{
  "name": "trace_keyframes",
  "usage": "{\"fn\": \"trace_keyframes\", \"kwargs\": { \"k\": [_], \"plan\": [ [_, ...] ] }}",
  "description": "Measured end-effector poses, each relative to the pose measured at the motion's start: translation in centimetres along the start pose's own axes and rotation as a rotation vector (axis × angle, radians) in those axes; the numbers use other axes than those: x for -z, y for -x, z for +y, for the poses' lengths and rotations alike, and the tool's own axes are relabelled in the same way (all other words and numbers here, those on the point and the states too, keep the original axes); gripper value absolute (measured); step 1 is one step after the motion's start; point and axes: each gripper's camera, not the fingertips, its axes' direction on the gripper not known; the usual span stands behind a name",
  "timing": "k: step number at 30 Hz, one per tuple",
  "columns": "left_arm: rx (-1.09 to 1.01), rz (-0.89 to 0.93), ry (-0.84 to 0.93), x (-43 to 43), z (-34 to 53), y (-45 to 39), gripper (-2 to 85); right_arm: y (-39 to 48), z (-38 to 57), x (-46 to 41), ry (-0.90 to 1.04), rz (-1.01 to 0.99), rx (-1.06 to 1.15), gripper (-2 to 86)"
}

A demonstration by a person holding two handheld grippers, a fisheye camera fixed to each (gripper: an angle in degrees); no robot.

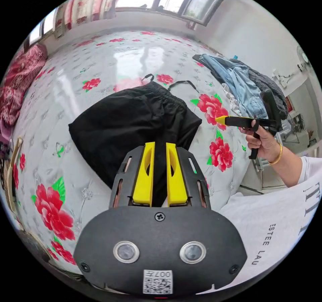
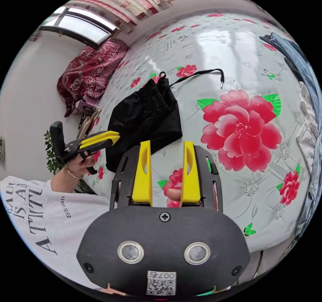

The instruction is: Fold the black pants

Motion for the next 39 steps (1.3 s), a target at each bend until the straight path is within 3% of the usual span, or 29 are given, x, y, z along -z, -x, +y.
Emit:
{"fn": "trace_keyframes", "kwargs": {
  "k": [6,12,18,25,28,30,33,36,39],
  "plan": [
    [0.429,0.097,-0.056,2.2,4.1,12.2,9.3,-6.2,-6.3,-0.4,0.008,-0.135,-0.102,11.9],
    [0.597,0.321,0.015,-3.4,1.4,18.5,12.8,-9.4,-12.3,-2.9,0.103,-0.170,-0.102,11.9],
    [0.527,0.442,0.072,-6.7,-3.6,19.5,8.0,-10.7,-16.3,-5.6,0.208,-0.362,-0.116,9.1],
    [0.486,0.400,0.039,-4.7,-9.5,26.7,4.3,-7.0,-24.3,-10.1,0.194,-0.405,-0.054,4.3],
    [0.512,0.289,-0.020,-2.1,-14.1,32.7,4.2,-1.8,-31.1,-14.5,0.145,-0.443,-0.017,3.3],
    [0.597,0.115,-0.101,1.0,-17.8,37.4,4.2,2.7,-35.6,-17.4,0.115,-0.446,0.013,3.3],
    [0.737,-0.187,-0.166,4.6,-19.7,40.8,4.0,9.9,-40.9,-21.1,0.095,-0.274,0.082,4.5],
    [0.754,-0.326,-0.152,5.3,-18.7,39.8,6.6,14.3,-40.9,-22.3,0.097,-0.138,0.164,5.9],
    [0.627,-0.430,-0.101,3.4,-15.6,33.9,7.8,15.9,-35.3,-20.9,0.107,-0.071,0.315,6.5]
  ]
}}
